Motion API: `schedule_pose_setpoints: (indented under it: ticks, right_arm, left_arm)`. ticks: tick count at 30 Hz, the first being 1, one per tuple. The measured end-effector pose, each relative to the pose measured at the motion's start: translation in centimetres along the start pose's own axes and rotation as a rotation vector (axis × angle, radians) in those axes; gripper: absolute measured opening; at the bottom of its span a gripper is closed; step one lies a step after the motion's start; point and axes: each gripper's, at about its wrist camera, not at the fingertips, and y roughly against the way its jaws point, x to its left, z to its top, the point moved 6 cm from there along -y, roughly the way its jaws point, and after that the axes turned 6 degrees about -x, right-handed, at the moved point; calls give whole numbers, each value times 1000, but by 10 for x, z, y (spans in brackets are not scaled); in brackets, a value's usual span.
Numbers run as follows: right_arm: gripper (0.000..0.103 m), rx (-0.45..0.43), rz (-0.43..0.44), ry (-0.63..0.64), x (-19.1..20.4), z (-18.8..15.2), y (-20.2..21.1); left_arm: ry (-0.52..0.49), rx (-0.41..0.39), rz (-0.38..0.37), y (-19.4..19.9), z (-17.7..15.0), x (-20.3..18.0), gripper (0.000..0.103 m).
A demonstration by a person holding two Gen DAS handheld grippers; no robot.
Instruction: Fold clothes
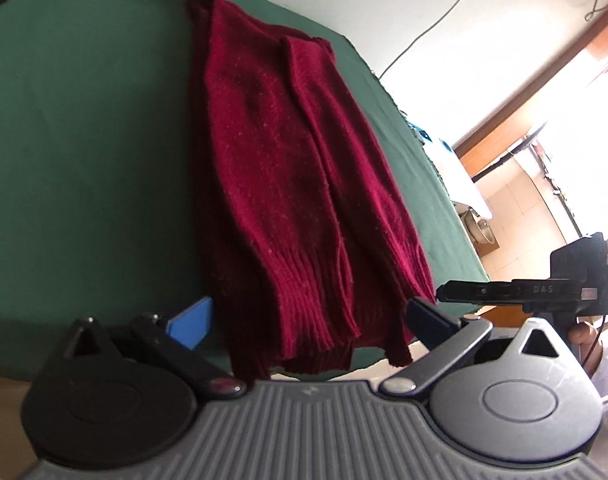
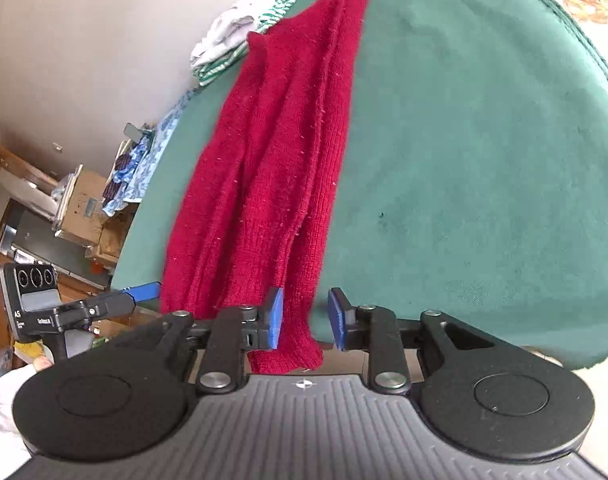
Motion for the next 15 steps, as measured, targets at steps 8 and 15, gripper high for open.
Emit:
schedule_pose_setpoints:
  ticks: [8,15]
  right_arm:
    - [27,1,34,-66,-10,0,2]
    - [27,6,84,-82,-9,2,-4]
  left_arm:
    - [-47,-47,-69,2,1,4,102]
    - [57,-67,-172,3,7,14,102]
